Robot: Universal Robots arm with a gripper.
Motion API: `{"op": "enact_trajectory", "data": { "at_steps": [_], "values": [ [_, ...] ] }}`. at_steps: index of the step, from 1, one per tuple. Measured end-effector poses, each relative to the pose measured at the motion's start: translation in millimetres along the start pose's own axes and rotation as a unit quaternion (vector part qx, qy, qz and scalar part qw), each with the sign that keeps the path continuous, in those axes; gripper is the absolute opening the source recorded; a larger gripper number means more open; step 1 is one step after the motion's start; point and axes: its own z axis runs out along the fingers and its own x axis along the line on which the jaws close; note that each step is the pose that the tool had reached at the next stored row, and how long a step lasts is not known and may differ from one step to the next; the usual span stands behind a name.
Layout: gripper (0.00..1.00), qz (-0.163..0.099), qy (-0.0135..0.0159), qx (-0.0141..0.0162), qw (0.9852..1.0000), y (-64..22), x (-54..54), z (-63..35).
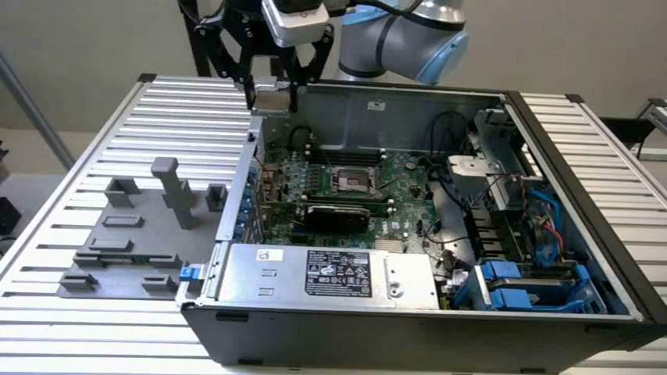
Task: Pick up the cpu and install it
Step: 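Pick up the cpu and move it towards the insertion slot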
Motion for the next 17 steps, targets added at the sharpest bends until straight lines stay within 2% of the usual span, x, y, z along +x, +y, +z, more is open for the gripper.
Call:
{"op": "enact_trajectory", "data": {
  "at_steps": [17],
  "values": [
    [0.55,0.0,-0.0001,0.0022,1.0,53.3,-60.4,23.7]
  ]
}}
